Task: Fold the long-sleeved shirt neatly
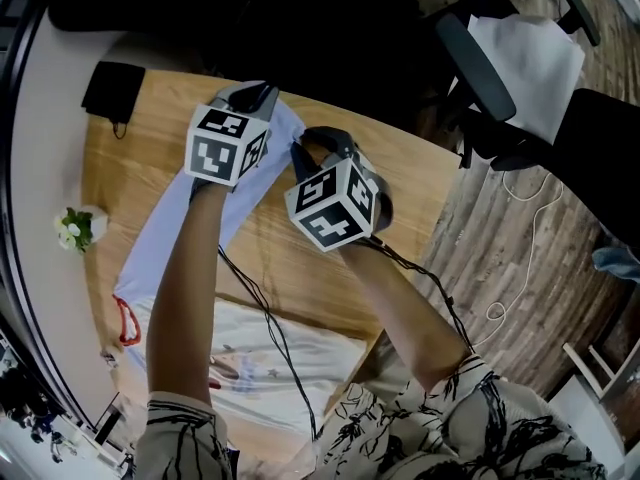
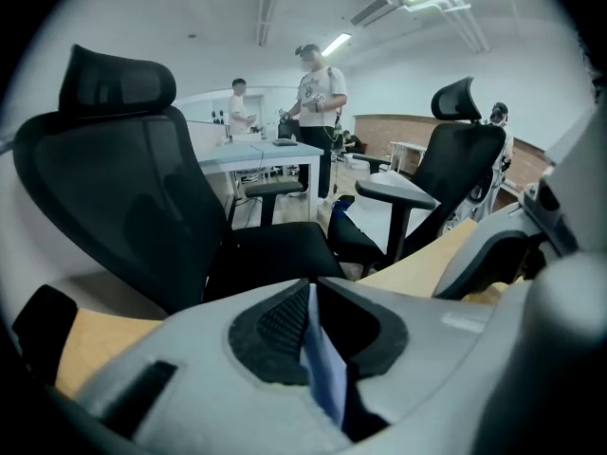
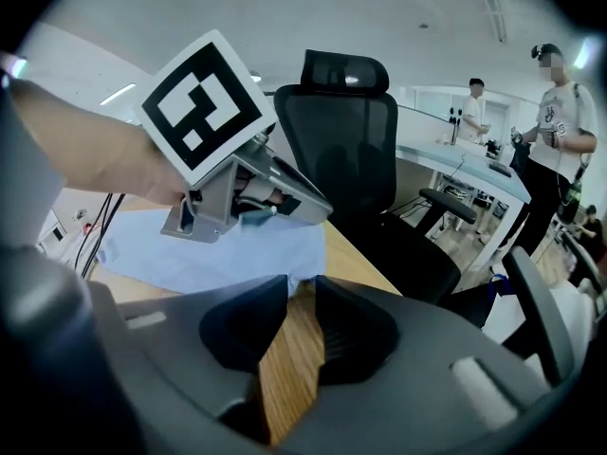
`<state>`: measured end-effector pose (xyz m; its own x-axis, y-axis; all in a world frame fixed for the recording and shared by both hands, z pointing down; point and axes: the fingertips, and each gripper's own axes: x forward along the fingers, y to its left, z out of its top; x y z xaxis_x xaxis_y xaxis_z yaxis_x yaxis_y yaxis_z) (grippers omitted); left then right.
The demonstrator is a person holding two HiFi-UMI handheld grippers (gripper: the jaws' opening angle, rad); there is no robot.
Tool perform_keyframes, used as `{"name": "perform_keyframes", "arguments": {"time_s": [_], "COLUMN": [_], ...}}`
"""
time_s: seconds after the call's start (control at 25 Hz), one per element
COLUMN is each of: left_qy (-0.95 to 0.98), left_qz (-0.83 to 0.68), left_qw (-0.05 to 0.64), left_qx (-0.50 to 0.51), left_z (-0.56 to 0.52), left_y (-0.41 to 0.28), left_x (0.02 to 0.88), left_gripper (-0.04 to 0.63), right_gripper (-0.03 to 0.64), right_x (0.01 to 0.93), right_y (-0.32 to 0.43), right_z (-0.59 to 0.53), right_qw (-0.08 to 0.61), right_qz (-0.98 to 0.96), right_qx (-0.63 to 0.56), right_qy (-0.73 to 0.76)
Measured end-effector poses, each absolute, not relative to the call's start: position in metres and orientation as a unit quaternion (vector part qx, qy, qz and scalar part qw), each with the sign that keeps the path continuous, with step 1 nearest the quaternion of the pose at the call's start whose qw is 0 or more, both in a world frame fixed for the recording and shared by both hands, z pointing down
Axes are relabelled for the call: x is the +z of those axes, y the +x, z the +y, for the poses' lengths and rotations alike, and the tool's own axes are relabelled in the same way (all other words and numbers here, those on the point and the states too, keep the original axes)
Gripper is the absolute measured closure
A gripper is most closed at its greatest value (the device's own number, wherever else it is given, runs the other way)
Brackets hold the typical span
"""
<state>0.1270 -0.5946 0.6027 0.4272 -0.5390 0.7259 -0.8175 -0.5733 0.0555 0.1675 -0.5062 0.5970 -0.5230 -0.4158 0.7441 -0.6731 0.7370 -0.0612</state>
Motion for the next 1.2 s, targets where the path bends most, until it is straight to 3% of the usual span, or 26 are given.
{"name": "perform_keyframes", "arguments": {"time_s": [0.12, 0.28, 0.32, 0.44, 0.68, 0.8, 0.92, 1.04, 1.2], "left_qy": [0.824, 0.826, 0.827, 0.828, 0.829, 0.828, 0.827, 0.827, 0.835], "left_qz": [-0.415, -0.412, -0.411, -0.411, -0.412, -0.412, -0.412, -0.412, -0.416], "left_qw": [0.211, 0.212, 0.211, 0.21, 0.203, 0.204, 0.202, 0.203, 0.191], "left_qx": [0.323, 0.321, 0.32, 0.318, 0.318, 0.322, 0.326, 0.324, 0.305], "left_z": [-0.592, -0.587, -0.585, -0.585, -0.585, -0.584, -0.583, -0.582, -0.579], "left_y": [0.128, 0.129, 0.129, 0.129, 0.13, 0.13, 0.131, 0.131, 0.131], "left_x": [0.596, 0.593, 0.593, 0.594, 0.595, 0.598, 0.6, 0.599, 0.578], "left_gripper": [0.566, 0.568, 0.568, 0.568, 0.568, 0.568, 0.568, 0.568, 0.569], "right_gripper": [0.602, 0.6, 0.591, 0.463, 0.428, 0.413, 0.478, 0.566, 0.578], "right_x": [0.596, 0.594, 0.593, 0.595, 0.583, 0.592, 0.598, 0.597, 0.579], "right_y": [0.171, 0.174, 0.174, 0.171, 0.159, 0.154, 0.155, 0.154, 0.155], "right_z": [-0.508, -0.51, -0.511, -0.512, -0.513, -0.516, -0.518, -0.513, -0.509], "right_qw": [0.37, 0.373, 0.376, 0.383, 0.317, 0.337, 0.376, 0.374, 0.355], "right_qz": [-0.853, -0.854, -0.854, -0.86, -0.885, -0.875, -0.862, -0.865, -0.875], "right_qx": [0.175, 0.167, 0.16, 0.145, 0.212, 0.215, 0.19, 0.197, 0.186], "right_qy": [0.322, 0.323, 0.321, 0.305, 0.268, 0.275, 0.281, 0.27, 0.27]}}
